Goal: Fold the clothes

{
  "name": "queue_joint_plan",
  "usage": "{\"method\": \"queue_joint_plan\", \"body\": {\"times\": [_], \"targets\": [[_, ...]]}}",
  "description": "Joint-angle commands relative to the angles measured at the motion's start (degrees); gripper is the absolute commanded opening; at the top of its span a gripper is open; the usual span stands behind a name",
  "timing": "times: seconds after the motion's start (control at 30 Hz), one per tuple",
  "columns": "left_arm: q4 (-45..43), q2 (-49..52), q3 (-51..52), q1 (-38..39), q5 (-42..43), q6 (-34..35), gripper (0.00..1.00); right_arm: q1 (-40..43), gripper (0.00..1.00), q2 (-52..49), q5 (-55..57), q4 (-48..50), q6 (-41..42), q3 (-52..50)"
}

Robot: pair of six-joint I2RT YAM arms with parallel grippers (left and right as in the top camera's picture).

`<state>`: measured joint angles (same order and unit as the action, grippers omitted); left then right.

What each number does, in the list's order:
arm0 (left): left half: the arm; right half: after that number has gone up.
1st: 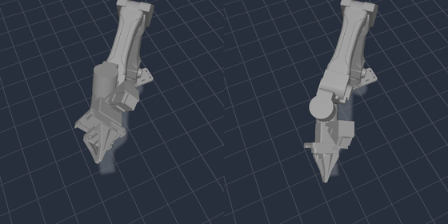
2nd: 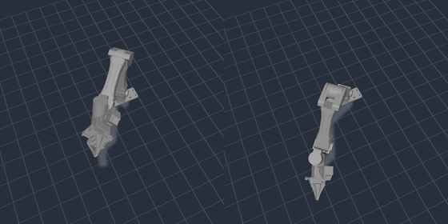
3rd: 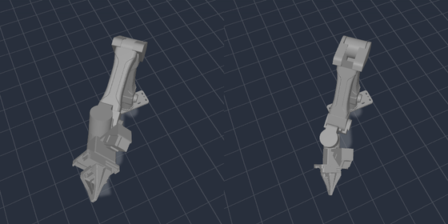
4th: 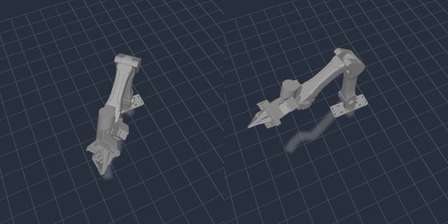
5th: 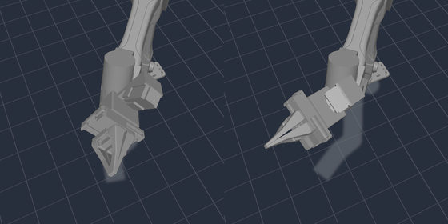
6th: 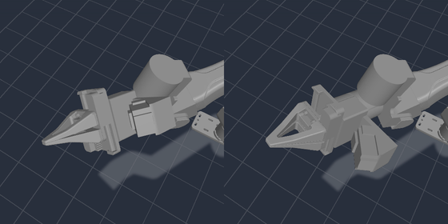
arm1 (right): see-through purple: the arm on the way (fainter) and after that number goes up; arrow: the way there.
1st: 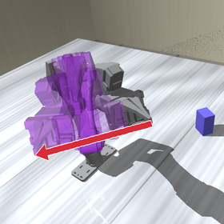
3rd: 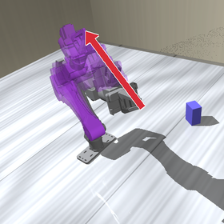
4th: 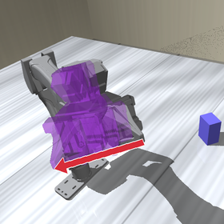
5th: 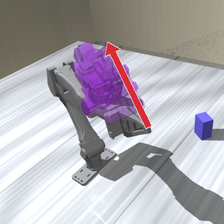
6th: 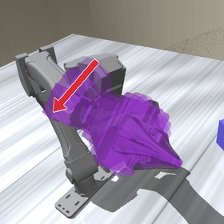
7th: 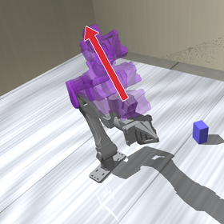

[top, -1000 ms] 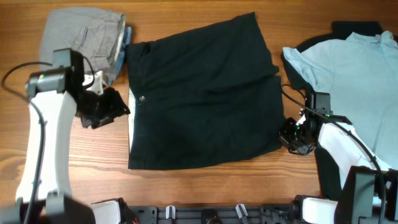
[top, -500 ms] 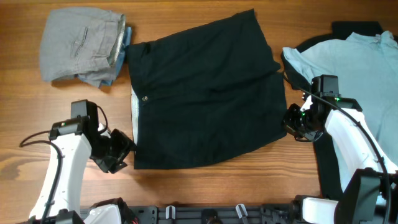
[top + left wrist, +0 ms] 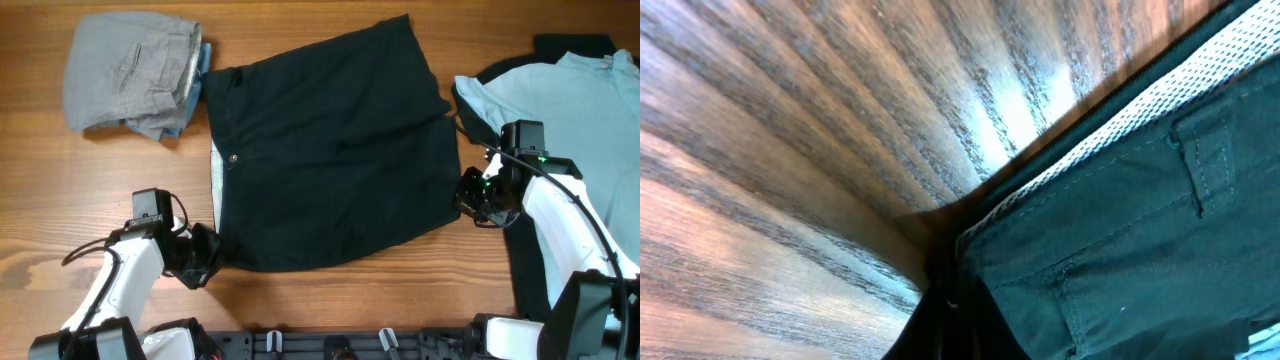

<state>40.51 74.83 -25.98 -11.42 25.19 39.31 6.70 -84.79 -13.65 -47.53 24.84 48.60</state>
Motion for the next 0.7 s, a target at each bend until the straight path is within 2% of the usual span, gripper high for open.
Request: {"method": "queue_joint_plan", "body": {"times": [0.0,0.03,0.1,0.17,0.27,0.47,0.57,0.67], "targets": [[1.4,0.7,0.3,-1.3,2.3,-3.0,0.04,0.2,0.08,-0.3,1.1,-2.0,-1.1,1.7],[2.8,0.5,-1.0,-2.6,5.9,-4.7,0.04,0.5,0.06,-0.1,1.6,-4.0,-1.1,3.1],[10.6,-0.2,-6.7,-5.0,5.6,-10.0,0.04,0.7,0.06,1.0,3.7,-8.7,-1.4,6.9],[20.9,-1.6,-14.6,-5.8,-0.9,-13.4,0.04,0.7,0.04,3.0,4.3,-13.9,-3.9,12.8],[30.5,-5.6,-24.4,-5.8,-7.1,-15.1,0.04,0.9,0.04,5.7,5.3,-20.2,-3.9,20.0],[40.7,-17.1,-37.3,-5.8,-9.2,-16.2,0.04,0.9,0.04,13.7,11.3,-28.4,-3.8,34.2],[44.6,-21.3,-38.0,-5.7,-9.3,-16.2,0.04,0.9,0.04,14.3,11.8,-33.0,-3.7,36.7],[44.7,-22.4,-37.9,-5.7,-11.7,-16.2,0.04,0.9,0.05,13.5,11.5,-30.6,-3.6,36.7]]}}
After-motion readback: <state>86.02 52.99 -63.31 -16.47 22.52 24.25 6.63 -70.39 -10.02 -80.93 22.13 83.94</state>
